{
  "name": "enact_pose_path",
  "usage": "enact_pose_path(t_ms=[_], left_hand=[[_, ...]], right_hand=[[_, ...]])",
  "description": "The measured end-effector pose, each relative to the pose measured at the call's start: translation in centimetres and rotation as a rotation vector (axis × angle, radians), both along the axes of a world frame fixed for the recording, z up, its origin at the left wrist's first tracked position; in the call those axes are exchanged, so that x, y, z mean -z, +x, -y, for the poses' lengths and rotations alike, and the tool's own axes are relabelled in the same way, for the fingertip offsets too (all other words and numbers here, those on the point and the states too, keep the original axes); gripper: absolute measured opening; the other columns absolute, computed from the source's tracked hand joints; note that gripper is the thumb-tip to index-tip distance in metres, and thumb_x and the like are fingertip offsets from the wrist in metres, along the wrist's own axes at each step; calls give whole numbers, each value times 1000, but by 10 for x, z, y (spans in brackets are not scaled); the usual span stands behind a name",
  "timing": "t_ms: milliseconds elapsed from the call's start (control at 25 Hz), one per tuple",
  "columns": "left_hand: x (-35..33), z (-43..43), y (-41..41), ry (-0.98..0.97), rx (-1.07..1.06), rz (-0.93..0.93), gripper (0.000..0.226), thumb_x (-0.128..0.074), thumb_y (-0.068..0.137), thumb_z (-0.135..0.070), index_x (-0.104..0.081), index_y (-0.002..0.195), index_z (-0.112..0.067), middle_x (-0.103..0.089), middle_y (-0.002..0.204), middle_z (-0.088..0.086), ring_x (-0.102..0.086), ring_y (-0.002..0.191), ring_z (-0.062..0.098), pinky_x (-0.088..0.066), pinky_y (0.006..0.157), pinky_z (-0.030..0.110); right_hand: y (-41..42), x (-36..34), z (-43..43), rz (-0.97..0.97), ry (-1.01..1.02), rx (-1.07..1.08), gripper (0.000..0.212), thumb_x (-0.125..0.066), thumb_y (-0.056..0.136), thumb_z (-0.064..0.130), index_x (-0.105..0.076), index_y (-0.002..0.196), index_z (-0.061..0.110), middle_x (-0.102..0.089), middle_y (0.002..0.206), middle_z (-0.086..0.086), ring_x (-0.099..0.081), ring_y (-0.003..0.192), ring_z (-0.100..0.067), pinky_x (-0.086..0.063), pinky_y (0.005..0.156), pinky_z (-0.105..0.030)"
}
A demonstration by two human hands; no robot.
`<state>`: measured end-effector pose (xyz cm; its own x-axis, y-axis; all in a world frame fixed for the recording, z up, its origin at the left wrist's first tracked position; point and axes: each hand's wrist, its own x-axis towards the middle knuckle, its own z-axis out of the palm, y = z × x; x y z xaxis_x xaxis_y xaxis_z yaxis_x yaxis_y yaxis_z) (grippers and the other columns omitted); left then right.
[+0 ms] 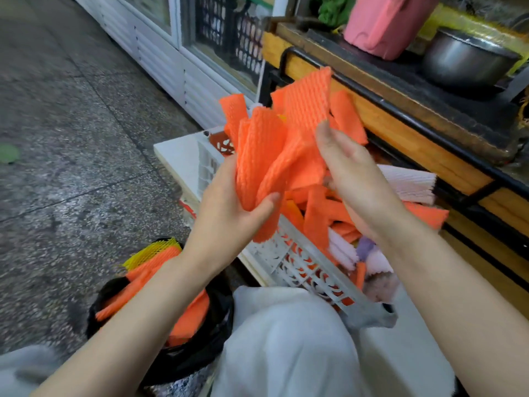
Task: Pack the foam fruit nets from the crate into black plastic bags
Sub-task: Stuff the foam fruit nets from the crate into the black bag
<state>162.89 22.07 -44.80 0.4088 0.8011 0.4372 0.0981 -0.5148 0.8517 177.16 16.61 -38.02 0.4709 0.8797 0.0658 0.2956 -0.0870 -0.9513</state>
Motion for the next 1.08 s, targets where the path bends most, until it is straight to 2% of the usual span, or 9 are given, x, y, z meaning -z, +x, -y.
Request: enact_pose_path(t_ms=[120, 240, 400, 520, 600, 680, 760, 880, 1080], left_hand=[[9, -12, -39, -74, -23, -28, 42, -66, 73, -33, -47, 111, -31, -61, 98, -12, -54, 86, -6, -41, 78, 11], [32, -31, -75, -233, -231, 42, 42, -67, 74, -34, -48, 111, -27, -61, 100, -12, -56, 88, 0, -43, 80, 19], [76, -41, -101, -555, -358, 47, 44, -67, 85, -25, -46, 121, -11, -61, 117, 6, -58, 106, 16, -46, 96, 35], [102, -29, -102, -724, -236, 157, 13, -61, 89, -20, -55, 100, -19, -71, 89, -11, -64, 85, -3, -53, 81, 20], [115, -27, -112, -731, -254, 101, 30, -73, 79, -25, -51, 97, -20, -67, 88, -8, -62, 81, -3, -52, 75, 19], [126, -31, -124, -727, -352, -54, 60, -80, 68, -32, -43, 111, -11, -57, 99, 0, -59, 94, 12, -46, 80, 27], [137, -40, -134, -732, -453, -114, 60, -76, 76, -21, -38, 119, -4, -51, 99, 0, -54, 94, 15, -36, 75, 20], [142, -52, -139, -627, -502, -203, 55, -71, 79, -19, -38, 120, -5, -49, 99, 1, -49, 87, 14, -30, 68, 17], [163, -69, -139, -456, -477, -282, 56, -73, 74, -23, -39, 117, -14, -54, 106, 8, -54, 100, 26, -39, 80, 30]], right_hand=[[-25, 19, -26, -71, 60, 52, 15, -53, 95, 23, -65, 89, 16, -70, 97, -10, -64, 92, -20, -48, 90, -45], [-43, 51, -43, 176, 27, 135, 13, -53, 91, 24, -62, 87, 14, -64, 88, -9, -58, 81, -20, -47, 83, -42], [-104, 119, -39, 472, -84, -14, 29, -49, 91, 18, -59, 113, 2, -53, 107, -17, -51, 106, -30, -31, 96, -23], [-149, 164, -28, 501, -196, -272, 48, -49, 89, 18, -43, 136, 7, -46, 121, -12, -44, 118, -26, -29, 105, -26], [-160, 182, -20, 463, -259, -399, 57, -53, 88, 17, -35, 142, 8, -42, 132, -8, -38, 126, -23, -26, 109, -24], [-162, 191, -12, 385, -241, -505, 55, -54, 88, 19, -38, 140, 11, -40, 140, -1, -34, 134, -16, -22, 112, -21], [-159, 199, -9, 291, -218, -543, 45, -52, 89, 18, -47, 134, 17, -45, 136, 7, -38, 131, -6, -29, 111, -25], [-136, 227, -24, 319, -321, -320, 36, -54, 91, 15, -51, 127, 14, -50, 122, 4, -52, 109, -7, -44, 98, -35], [-103, 276, -51, 310, -781, -188, 60, -62, 89, 30, -38, 139, 7, -42, 138, -11, -46, 124, -25, -39, 104, -37]])
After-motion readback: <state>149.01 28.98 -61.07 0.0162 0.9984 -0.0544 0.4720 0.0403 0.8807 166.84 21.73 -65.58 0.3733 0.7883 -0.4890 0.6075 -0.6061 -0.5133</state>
